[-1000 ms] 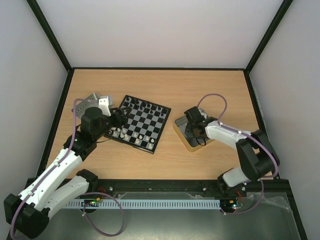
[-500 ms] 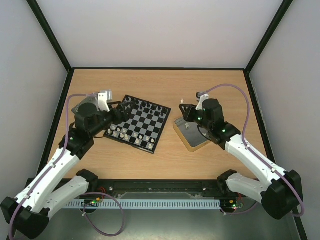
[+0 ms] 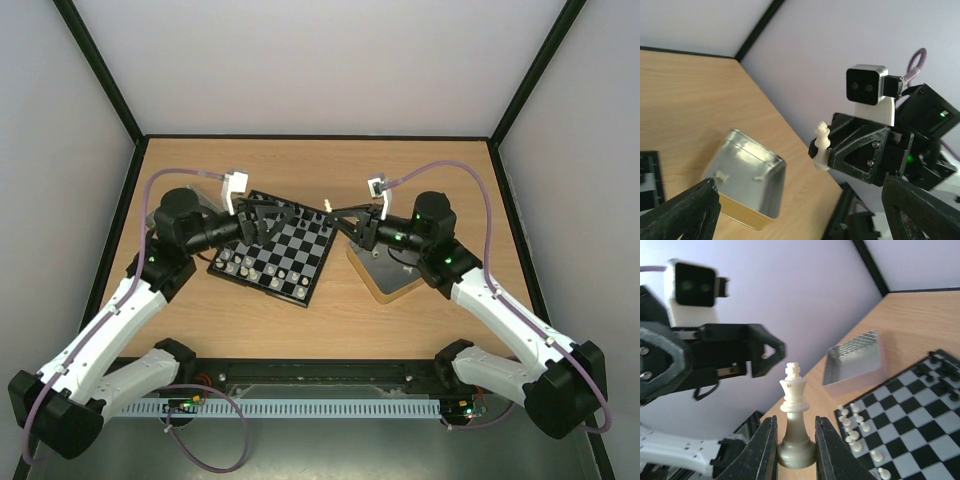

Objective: Set up the chess pieces on the board
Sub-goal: Place the chess piece on the chessboard.

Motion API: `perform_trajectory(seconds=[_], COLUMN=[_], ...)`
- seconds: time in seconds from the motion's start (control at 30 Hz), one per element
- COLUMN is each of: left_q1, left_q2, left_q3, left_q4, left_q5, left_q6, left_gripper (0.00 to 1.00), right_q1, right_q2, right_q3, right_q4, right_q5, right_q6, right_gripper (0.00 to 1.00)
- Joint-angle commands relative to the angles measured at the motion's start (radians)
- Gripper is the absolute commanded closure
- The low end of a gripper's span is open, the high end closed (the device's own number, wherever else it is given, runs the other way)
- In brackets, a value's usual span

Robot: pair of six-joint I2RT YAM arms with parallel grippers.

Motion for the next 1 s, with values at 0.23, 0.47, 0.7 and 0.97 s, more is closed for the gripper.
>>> perform_trajectory(seconds=[0.23,0.47,0.7,0.97], left_q1=[-0.035,-0.052,-0.052,-0.055], left_q2=[0.141,0.174,0.169,0.188], left_q3=[0.053,0.057,0.051,0.052], left_q4=[0.191,0.138,0.134,0.116], left_q5=[0.311,0.326,0.331,0.340], left_q6=[-0.278,-0.228,-0.204,-0.191], left_gripper=[0.20,0.45,0.63,0.72], right_q1=[0.070,0.089,0.093,0.103], right_q2=[0.043,0.073,0.092,0.106], right_q3=[0.075,0.085,0.091,0.099], right_q4=[0.031,0.004,-0.012,-0.021], right_q5=[-0.216,-0.217,-0.222,-0.233], right_q6=[-0.127,-0.150,-0.154,-0.168], right_gripper=[0.97,0.97,0.97,0.97])
